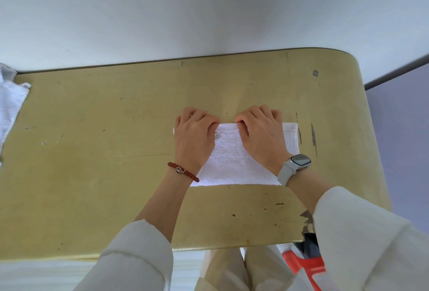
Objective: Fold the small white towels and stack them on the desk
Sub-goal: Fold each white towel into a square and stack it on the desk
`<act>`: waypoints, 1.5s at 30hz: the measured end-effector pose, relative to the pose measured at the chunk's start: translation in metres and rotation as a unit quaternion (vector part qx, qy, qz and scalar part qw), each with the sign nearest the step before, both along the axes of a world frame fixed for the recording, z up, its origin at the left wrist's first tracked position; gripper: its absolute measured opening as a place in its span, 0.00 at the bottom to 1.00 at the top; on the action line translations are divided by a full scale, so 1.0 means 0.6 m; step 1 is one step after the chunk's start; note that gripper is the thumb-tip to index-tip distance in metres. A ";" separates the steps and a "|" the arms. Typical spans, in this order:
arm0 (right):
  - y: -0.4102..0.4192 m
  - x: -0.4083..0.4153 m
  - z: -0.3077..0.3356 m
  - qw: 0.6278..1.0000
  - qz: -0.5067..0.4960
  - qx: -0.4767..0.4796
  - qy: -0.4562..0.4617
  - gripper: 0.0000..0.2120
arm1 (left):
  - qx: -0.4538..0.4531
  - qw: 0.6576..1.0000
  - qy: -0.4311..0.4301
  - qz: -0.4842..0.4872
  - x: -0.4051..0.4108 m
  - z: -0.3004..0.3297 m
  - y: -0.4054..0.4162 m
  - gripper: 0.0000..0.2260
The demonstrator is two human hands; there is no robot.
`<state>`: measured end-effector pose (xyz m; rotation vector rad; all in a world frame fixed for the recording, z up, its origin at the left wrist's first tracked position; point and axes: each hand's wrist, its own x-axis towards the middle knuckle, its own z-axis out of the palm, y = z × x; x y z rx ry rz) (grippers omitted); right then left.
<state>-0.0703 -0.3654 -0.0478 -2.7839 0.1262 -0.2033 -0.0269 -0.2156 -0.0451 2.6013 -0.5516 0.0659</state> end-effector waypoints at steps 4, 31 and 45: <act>-0.001 -0.002 0.006 0.999 0.010 -0.011 -0.035 0.09 | 0.001 1.000 0.002 0.006 0.000 0.012 -0.002 0.10; 0.011 -0.142 0.001 0.961 0.253 0.107 0.030 0.13 | 0.181 0.983 0.014 0.034 -0.030 0.014 0.166 0.22; 0.016 -0.127 0.000 0.893 0.450 0.005 -0.007 0.02 | -0.011 0.999 -0.049 0.005 -0.253 0.000 0.139 0.04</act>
